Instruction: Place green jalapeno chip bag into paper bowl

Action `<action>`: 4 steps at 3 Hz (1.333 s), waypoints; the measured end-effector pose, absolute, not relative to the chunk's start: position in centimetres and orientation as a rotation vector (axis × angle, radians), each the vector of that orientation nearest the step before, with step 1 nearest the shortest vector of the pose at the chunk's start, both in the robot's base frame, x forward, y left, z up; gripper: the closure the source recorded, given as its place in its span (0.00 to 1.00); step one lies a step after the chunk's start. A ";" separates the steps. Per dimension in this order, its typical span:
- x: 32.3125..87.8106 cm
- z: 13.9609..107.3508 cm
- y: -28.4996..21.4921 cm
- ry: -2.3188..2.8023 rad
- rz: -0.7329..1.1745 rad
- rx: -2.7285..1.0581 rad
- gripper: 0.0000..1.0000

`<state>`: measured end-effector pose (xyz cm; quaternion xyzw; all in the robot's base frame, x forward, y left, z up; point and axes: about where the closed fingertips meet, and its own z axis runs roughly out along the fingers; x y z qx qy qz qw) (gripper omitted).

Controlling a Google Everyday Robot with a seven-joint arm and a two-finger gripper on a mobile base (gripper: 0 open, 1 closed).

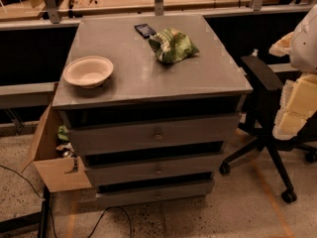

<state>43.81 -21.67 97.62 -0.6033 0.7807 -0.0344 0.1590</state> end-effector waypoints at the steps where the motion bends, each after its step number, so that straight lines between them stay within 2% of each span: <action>1: 43.8 97.6 -21.7 2.232 -0.098 -1.724 0.00; 2: 44.9 97.5 -21.7 2.228 -0.060 -1.649 0.00; 4: 51.9 96.5 -23.1 1.956 0.138 -1.377 0.00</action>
Offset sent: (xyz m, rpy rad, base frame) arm 0.0256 -0.0028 -0.0080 0.1364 -0.0277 -0.0811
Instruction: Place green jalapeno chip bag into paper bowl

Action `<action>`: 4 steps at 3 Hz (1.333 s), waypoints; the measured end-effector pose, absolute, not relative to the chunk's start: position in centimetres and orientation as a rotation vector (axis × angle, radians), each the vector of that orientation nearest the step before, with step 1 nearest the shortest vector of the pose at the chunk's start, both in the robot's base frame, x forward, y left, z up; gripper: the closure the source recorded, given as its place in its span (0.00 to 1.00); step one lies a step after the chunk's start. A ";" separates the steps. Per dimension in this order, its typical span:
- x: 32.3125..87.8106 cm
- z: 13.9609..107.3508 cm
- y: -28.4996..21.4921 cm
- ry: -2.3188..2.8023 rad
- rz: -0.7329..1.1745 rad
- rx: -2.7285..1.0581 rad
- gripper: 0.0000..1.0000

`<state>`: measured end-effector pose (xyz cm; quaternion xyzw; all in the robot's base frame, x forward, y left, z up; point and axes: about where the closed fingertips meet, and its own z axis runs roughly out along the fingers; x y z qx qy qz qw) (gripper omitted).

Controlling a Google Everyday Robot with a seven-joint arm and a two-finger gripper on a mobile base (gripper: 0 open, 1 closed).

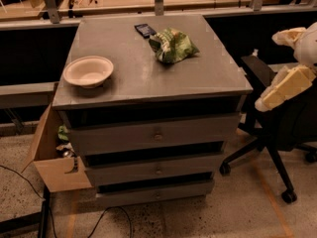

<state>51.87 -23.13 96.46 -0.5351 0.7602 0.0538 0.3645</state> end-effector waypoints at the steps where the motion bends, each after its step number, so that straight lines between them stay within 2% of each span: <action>1: 55.8 97.2 -21.8 1.793 0.250 -1.188 0.00; 3: 63.5 98.4 -19.7 1.777 0.304 -0.810 0.00; 4: 64.3 98.9 -19.7 1.775 0.305 -0.753 0.00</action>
Offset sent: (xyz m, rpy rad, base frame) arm 0.1408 0.0303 0.0125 0.5548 -0.2019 -0.3340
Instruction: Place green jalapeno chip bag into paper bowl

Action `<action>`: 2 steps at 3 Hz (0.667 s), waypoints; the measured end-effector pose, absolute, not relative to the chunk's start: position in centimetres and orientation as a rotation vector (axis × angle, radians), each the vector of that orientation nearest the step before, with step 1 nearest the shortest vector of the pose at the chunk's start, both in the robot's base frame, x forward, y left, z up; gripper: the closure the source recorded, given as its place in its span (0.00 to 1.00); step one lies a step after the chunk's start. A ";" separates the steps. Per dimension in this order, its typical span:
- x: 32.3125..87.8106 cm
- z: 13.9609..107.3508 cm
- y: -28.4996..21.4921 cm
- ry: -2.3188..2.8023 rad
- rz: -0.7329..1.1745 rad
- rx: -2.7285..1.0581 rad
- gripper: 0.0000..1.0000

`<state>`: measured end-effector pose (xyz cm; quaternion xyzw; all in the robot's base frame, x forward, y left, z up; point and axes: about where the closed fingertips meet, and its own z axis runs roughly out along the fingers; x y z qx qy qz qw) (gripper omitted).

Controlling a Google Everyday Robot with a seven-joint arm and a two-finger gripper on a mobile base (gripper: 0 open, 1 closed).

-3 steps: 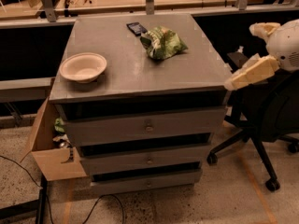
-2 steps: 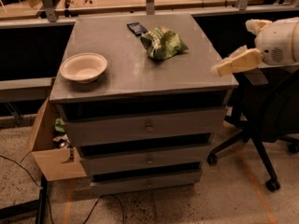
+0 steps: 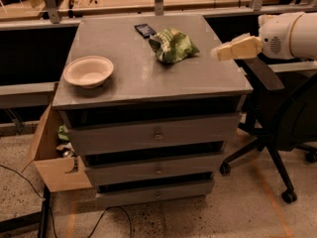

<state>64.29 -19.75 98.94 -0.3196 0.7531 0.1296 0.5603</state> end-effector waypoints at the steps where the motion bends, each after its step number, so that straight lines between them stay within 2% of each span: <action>1: 64.4 98.9 -19.5 1.774 0.303 -0.741 0.00; 2: 66.0 98.2 -19.2 1.758 0.267 -0.687 0.00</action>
Offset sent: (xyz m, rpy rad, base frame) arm 0.0765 0.0074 -0.0342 0.0683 -0.1553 -0.2705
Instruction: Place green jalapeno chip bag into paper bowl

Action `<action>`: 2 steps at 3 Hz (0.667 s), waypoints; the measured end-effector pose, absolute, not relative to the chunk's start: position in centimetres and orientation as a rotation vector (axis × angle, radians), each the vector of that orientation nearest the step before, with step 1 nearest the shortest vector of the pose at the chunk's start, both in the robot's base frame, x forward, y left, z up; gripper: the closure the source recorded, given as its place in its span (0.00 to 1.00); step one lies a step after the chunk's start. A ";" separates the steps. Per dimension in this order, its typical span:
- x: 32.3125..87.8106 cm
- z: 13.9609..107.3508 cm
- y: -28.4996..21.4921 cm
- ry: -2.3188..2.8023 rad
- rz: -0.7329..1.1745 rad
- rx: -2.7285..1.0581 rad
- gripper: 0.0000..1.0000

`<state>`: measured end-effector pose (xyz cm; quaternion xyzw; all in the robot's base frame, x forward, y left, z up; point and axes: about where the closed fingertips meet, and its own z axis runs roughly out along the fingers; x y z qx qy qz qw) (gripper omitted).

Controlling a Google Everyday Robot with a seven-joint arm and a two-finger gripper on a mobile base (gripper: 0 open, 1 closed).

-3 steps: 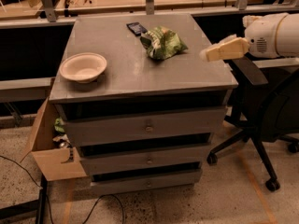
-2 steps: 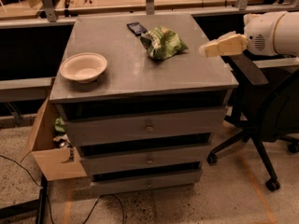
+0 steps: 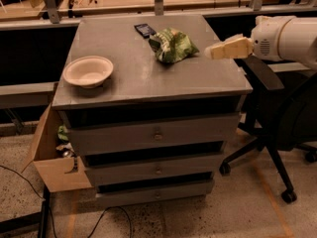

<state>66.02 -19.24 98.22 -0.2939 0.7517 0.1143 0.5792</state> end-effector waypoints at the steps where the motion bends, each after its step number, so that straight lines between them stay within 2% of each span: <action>1: 69.2 95.8 -18.0 1.751 0.221 -0.601 0.00; 2: 72.6 94.4 -17.5 1.740 0.191 -0.515 0.00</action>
Offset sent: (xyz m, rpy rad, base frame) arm 0.1108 0.0214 -0.0606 0.0998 -0.0678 -0.2458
